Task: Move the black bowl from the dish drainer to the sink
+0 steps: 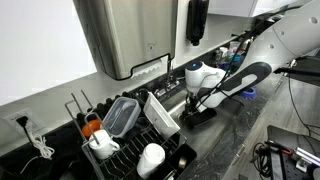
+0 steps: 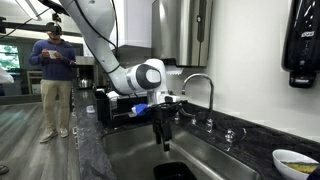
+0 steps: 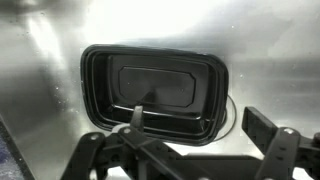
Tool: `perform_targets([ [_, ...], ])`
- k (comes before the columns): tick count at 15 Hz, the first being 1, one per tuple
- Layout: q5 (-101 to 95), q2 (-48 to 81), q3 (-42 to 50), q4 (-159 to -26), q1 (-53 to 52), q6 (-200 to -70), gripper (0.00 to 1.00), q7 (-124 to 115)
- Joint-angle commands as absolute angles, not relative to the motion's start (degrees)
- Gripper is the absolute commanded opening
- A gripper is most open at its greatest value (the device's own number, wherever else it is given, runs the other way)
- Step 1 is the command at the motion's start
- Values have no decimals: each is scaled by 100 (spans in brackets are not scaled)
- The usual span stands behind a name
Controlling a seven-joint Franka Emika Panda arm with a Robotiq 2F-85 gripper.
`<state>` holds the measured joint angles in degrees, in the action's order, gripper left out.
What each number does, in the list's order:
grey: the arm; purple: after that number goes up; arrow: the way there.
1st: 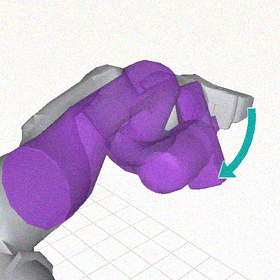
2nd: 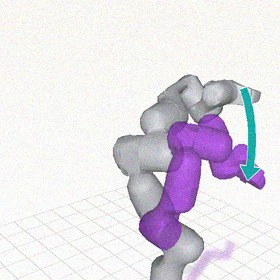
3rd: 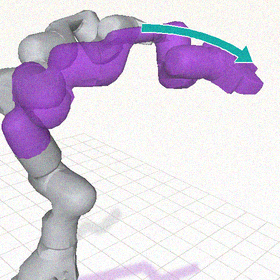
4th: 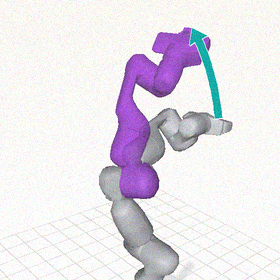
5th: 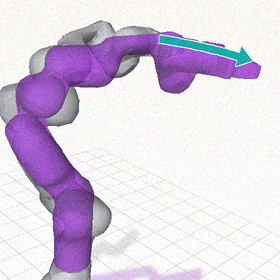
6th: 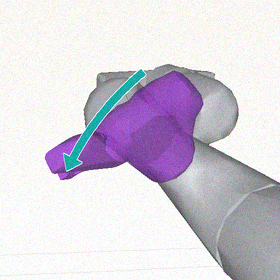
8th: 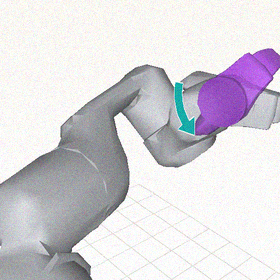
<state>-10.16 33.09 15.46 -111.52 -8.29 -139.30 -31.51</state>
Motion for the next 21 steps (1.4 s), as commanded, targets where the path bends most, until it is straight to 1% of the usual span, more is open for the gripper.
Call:
perform_targets([
  [1,-1263,2549,1541,-11792,-800,-13676,100,-3035],
  [11,-1696,929,1254,-12999,-593,-13428,100,-2762],
  [18,-1392,-303,845,-13839,-215,-13345,100,-1803],
  [21,-903,-748,710,-14042,-97,-13056,100,-1121],
])
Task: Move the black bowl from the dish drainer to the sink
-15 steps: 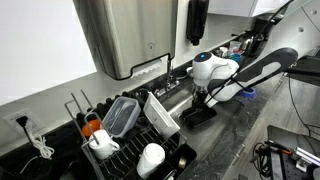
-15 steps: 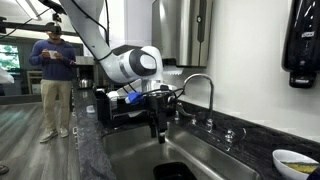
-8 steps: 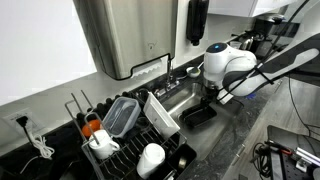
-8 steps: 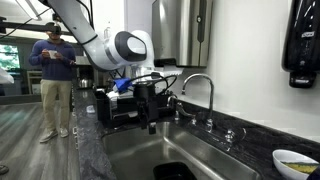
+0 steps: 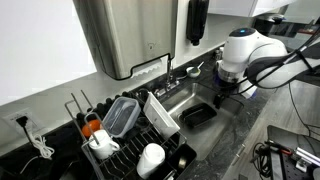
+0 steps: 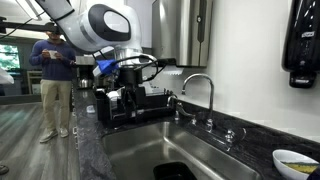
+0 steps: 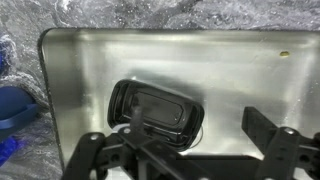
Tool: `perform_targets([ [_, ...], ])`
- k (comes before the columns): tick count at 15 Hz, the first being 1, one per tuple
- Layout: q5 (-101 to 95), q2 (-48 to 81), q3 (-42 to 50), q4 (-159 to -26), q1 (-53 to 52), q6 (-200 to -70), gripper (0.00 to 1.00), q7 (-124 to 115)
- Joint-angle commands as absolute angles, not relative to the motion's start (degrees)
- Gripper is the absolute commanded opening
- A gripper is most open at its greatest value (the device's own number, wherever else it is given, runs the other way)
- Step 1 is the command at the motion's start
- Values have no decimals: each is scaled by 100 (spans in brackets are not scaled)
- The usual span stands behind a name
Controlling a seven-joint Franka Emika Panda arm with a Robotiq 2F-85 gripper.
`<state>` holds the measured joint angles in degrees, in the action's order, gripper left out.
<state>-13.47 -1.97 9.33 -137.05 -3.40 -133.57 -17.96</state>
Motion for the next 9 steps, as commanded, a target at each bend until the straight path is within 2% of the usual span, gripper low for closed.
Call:
perform_targets([
  [1,-720,-847,681,-14037,-76,-12826,100,-957],
  [2,-968,-508,610,-13840,-25,-13092,100,-1336],
  [9,-785,-782,562,-13965,3,-12875,100,-1111],
])
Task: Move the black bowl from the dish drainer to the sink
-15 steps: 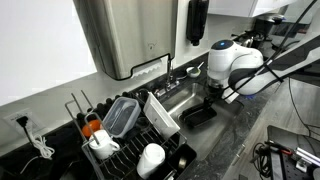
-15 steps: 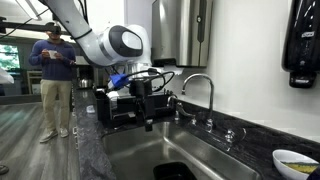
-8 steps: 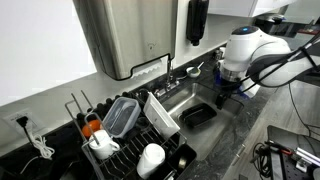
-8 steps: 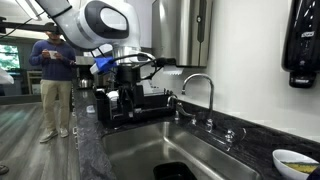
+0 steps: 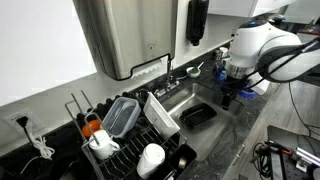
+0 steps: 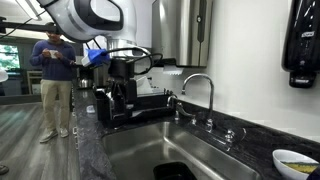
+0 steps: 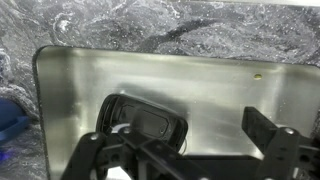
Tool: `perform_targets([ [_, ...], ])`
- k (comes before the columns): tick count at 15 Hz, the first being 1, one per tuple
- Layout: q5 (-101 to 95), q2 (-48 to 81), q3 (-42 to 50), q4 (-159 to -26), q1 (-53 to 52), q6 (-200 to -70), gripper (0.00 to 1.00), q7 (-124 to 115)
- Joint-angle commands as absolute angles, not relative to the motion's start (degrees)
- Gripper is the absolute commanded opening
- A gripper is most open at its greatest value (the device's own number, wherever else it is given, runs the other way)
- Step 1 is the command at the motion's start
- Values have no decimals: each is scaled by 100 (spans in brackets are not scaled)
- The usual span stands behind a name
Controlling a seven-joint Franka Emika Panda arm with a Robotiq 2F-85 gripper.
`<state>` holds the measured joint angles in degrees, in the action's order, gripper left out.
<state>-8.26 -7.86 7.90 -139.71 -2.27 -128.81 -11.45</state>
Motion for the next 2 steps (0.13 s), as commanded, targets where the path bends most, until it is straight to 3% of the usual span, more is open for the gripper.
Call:
perform_targets([
  [1,-785,-782,562,-13967,3,-12875,100,-1111],
  [2,-785,-782,562,-13968,3,-12875,100,-1111],
])
